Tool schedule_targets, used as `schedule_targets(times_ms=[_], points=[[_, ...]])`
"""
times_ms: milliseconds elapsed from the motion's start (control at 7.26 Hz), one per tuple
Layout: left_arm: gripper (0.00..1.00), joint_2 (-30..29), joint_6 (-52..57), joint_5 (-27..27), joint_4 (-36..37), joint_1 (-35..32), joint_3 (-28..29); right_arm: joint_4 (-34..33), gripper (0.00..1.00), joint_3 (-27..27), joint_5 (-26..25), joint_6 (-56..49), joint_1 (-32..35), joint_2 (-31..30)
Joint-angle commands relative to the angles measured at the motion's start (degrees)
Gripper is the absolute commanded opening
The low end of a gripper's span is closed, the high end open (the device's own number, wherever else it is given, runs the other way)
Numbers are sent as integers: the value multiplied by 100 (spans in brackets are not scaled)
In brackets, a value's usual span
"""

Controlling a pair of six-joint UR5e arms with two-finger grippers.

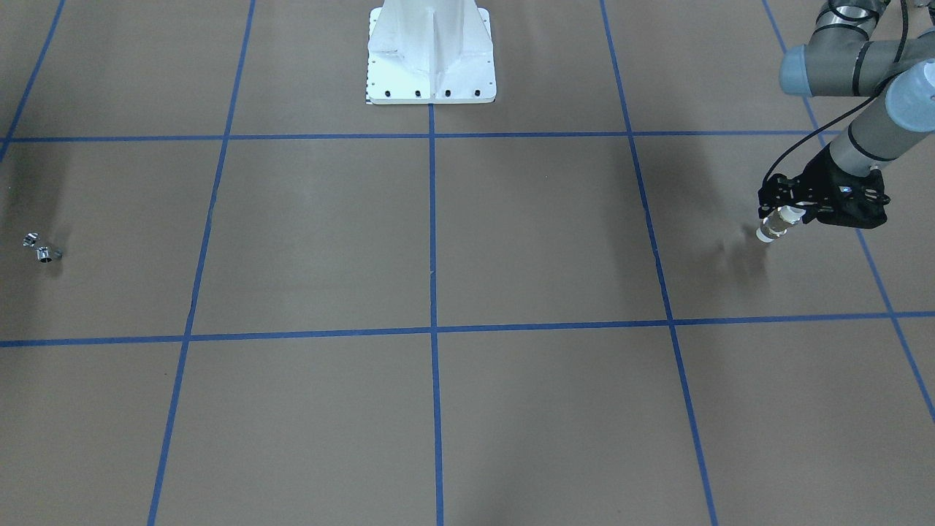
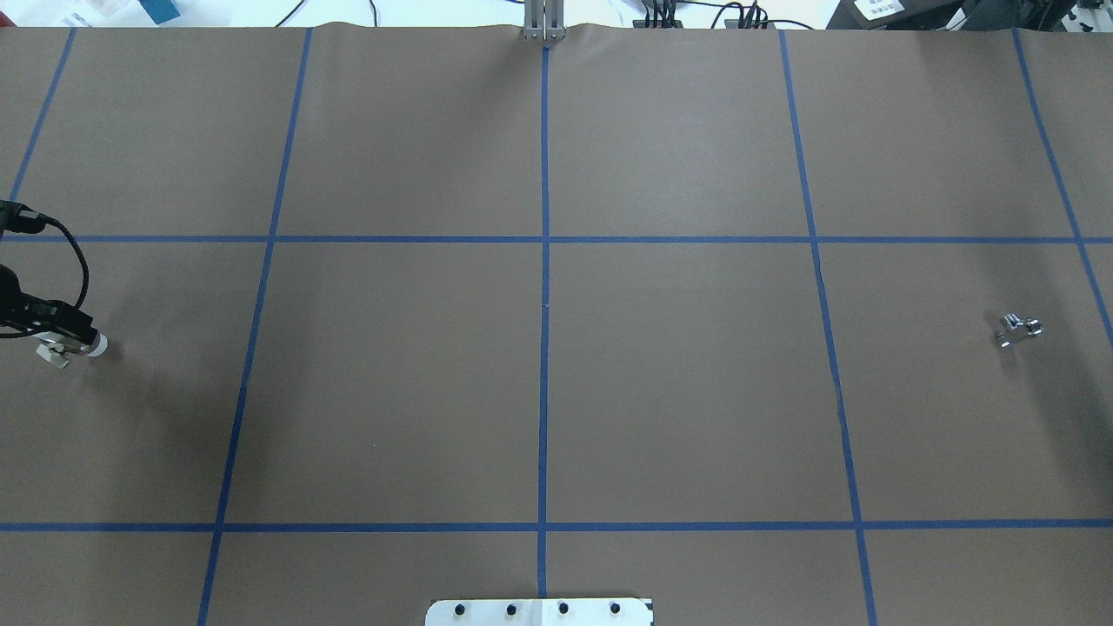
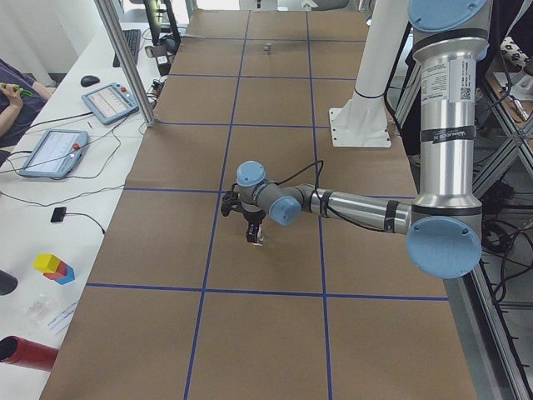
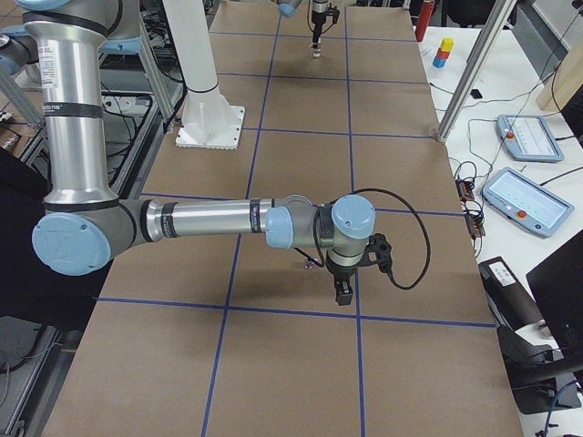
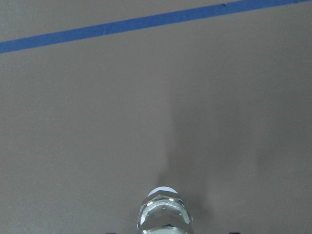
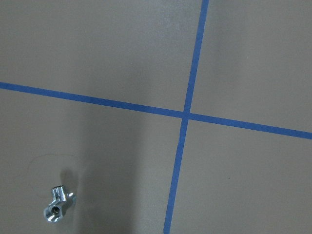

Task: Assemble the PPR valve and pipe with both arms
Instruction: 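Lower the left gripper onto the white PPR fitting and grasp it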

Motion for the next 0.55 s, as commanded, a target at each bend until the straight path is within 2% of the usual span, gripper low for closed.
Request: schedule_targets(times_ms=[0, 276, 413], points=[[0, 6, -17, 27, 27, -6, -35, 0, 99, 7, 1, 0, -7, -23], [0, -89, -35, -34, 297, -41, -192, 9, 99, 7, -8, 0, -7, -23], [0, -290, -35, -35, 1118, -41, -637, 9, 99, 16, 9, 0, -7, -23]])
